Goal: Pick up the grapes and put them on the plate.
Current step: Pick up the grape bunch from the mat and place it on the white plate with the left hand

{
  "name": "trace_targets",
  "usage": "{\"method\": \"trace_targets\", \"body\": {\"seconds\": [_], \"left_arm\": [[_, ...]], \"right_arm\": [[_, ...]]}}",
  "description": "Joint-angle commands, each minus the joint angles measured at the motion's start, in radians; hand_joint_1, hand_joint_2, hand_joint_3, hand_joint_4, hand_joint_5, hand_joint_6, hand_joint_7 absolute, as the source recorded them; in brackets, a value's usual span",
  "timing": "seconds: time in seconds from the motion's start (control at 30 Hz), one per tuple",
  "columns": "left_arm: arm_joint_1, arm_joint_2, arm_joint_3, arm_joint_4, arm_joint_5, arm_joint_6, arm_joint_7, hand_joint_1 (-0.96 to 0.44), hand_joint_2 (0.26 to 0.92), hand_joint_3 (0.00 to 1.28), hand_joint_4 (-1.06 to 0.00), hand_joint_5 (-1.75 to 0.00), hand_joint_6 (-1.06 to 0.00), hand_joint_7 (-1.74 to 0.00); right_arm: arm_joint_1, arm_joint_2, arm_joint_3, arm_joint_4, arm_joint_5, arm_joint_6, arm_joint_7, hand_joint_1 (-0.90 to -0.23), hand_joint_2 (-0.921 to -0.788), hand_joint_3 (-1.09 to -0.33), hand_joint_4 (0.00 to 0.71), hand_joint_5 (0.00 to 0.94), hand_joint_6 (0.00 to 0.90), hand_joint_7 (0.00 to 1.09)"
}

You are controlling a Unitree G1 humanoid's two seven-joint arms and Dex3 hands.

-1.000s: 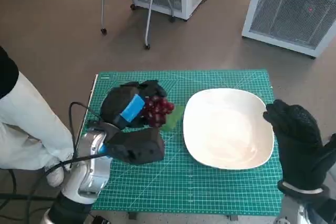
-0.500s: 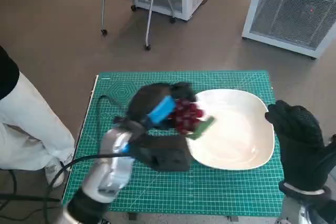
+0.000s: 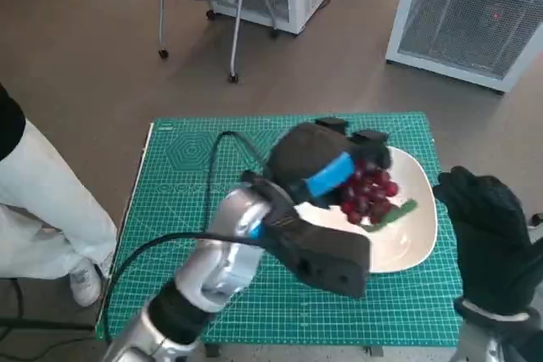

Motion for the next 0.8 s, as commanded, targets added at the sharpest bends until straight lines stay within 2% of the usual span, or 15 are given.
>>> {"method": "trace_targets", "body": {"seconds": [0.03, 0.23, 0.43, 0.8], "left_arm": [[-0.048, -0.028, -0.002, 0.040, -0.001, -0.020, 0.021, 0.01, 0.511, 0.88, -0.57, -1.58, -0.59, -1.30], [-0.067, -0.051, -0.011, 0.085, 0.009, -0.028, 0.027, 0.00, 0.634, 0.61, -0.67, -1.43, -0.64, -1.11], [-0.078, -0.066, -0.020, 0.128, 0.010, -0.039, 0.036, 0.00, 0.704, 0.49, -0.64, -1.44, -0.66, -1.04], [-0.086, -0.088, -0.024, 0.206, 0.003, -0.081, 0.072, 0.00, 0.658, 0.63, -0.53, -1.60, -0.64, -1.09]], "right_arm": [[0.025, 0.014, -0.005, -0.001, 0.008, 0.001, -0.013, -0.379, -0.921, -0.514, 0.507, 0.506, 0.279, 0.86], [0.030, 0.022, -0.009, -0.001, 0.017, -0.004, -0.011, -0.366, -0.921, -0.511, 0.510, 0.500, 0.283, 0.85], [0.031, 0.027, -0.013, 0.004, 0.018, -0.015, -0.011, -0.362, -0.921, -0.509, 0.516, 0.494, 0.287, 0.85], [0.026, 0.035, -0.016, 0.014, 0.021, -0.020, -0.011, -0.362, -0.921, -0.509, 0.525, 0.484, 0.291, 0.84]]}}
